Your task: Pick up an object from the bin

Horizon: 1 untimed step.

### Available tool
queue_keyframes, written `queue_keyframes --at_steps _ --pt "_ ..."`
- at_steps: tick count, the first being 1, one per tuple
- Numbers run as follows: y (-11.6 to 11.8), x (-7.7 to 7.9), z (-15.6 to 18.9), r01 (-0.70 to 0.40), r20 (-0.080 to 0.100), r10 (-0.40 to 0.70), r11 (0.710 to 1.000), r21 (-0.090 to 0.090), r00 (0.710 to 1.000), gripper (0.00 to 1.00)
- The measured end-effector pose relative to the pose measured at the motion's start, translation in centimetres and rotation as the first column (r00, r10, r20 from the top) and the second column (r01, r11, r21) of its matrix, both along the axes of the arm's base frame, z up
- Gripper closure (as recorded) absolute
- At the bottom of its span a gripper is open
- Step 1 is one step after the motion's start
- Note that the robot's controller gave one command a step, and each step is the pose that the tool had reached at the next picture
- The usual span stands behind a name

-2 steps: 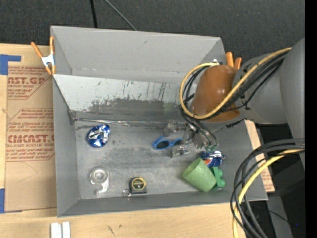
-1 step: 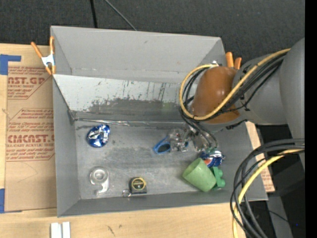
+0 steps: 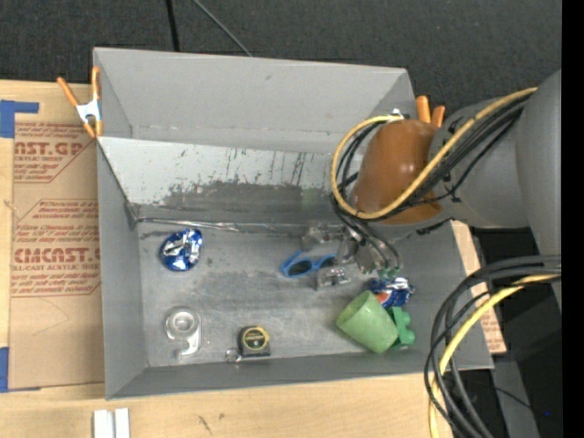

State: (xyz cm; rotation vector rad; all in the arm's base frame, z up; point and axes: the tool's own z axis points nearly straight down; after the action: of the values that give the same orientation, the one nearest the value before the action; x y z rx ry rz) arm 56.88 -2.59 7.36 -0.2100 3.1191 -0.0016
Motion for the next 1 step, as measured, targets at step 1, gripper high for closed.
queue_keyframes --at_steps 1 --pt "5.09 1.07 3.19 0.09 -0.01 -0.09 0.996 0.004 0.996 0.0"
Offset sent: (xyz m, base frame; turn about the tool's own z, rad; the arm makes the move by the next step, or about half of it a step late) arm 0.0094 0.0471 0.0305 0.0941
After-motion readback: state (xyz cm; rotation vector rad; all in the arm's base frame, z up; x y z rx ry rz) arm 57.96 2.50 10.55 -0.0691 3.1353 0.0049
